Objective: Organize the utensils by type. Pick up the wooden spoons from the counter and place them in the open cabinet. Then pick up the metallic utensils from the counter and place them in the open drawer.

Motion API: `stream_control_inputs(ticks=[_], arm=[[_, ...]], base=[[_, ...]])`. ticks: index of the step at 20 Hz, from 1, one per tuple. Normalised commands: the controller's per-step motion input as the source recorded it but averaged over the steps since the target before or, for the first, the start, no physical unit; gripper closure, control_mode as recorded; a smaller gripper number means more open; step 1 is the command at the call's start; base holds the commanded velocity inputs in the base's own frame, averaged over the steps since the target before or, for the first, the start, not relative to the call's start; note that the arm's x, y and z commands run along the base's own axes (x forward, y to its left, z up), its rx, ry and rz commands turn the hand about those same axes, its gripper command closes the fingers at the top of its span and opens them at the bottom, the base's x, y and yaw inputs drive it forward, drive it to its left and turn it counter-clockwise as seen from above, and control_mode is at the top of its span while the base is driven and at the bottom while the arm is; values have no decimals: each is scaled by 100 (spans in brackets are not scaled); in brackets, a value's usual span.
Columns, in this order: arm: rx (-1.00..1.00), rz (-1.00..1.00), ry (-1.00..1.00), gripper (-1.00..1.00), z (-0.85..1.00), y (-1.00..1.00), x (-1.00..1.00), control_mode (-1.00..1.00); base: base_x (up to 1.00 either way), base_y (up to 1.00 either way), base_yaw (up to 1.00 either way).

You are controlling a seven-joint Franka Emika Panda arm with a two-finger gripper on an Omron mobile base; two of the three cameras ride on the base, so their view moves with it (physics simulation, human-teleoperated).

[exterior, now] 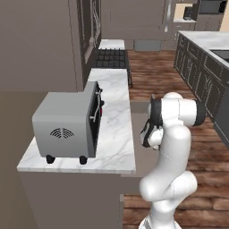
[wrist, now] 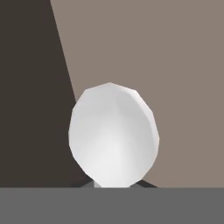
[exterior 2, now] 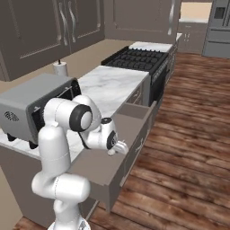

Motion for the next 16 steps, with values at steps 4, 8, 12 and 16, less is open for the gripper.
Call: stream_control_inputs(ticks=[4, 8, 12, 16], arm=[[0, 0, 0, 100, -43, -14, 8, -100], [0, 0, 0, 100, -44, -17, 2, -100], [0, 0, 0, 100, -56, -47, -3, -100], [0, 0, 2, 100, -65, -57, -5, -100]], base=[[0, 0, 0], [0, 0, 0], [0, 0, 0], [0, 0, 0]])
